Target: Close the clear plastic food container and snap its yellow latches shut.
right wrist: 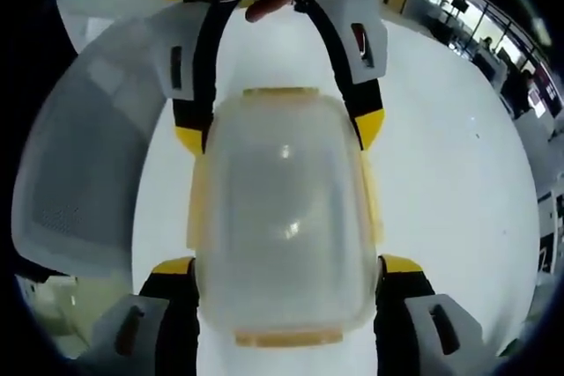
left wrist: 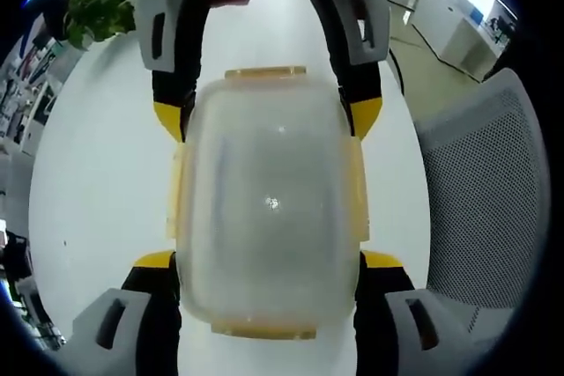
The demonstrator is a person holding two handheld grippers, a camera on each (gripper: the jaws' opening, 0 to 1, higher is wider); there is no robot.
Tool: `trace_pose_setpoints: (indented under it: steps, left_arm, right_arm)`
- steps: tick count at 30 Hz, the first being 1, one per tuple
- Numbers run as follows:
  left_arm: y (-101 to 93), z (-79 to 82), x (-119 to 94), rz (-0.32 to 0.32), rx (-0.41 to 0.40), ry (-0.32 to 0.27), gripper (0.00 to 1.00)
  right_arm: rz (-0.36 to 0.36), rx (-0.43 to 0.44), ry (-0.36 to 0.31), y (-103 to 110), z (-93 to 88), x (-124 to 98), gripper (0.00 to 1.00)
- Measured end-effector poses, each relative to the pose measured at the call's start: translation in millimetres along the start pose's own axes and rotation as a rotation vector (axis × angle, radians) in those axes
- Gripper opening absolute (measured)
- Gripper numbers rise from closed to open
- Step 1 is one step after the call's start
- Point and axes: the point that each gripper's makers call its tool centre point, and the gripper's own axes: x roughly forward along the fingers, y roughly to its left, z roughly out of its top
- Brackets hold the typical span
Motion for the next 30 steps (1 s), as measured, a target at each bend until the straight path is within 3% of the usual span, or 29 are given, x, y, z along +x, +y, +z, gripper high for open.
trace_pose_setpoints:
  steps: [8, 11, 30]
  left_arm:
    - [-0.1, 0.3, -1, -0.002, 0.001, -0.021, 0.81]
    - [-1.1, -5.9, -3, -0.004, 0.01, -0.004, 0.81]
    - [-3.3, -30.1, -11, -0.001, 0.009, -0.015, 0.82]
  right_arm:
    - [-0.004, 0.009, 0.02, -1, 0.2, 2, 0.84]
    - [0.0, 0.018, -0.007, 1, 6.4, 4, 0.84]
    - [0.0, 0.032, 0.004, 4, 31.7, 18, 0.87]
